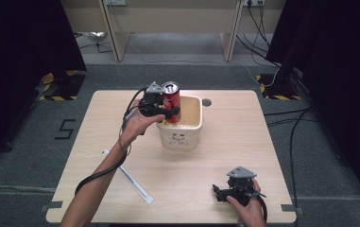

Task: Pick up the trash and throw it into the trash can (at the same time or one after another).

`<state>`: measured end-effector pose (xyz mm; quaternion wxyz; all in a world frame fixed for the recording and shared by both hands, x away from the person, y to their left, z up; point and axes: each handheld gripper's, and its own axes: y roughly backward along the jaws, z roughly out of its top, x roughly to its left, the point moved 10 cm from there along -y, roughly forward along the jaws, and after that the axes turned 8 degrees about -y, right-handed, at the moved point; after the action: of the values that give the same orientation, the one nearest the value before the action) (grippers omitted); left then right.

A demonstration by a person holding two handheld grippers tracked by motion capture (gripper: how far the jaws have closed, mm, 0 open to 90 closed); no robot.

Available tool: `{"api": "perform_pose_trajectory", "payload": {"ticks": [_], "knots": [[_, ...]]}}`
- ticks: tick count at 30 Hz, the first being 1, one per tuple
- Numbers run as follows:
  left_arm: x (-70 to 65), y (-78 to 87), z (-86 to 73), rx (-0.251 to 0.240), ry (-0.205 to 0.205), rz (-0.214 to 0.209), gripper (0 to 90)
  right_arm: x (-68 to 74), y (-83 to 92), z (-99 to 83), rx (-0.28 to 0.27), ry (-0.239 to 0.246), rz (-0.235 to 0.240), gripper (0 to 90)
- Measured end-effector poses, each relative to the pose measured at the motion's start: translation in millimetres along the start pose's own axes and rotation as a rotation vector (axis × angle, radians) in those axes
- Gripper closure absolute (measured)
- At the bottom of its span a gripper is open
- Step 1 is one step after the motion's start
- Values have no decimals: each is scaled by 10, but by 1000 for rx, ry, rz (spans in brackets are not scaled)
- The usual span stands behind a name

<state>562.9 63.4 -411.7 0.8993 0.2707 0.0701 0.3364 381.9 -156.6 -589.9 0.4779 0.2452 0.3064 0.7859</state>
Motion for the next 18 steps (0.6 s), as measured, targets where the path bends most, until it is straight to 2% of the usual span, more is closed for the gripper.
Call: {"api": "perform_pose_trajectory", "payload": {"ticks": [18], "knots": [[79,-81,-124,22,-5,25,335,-1,1,-1,2,0,0,4]]}}
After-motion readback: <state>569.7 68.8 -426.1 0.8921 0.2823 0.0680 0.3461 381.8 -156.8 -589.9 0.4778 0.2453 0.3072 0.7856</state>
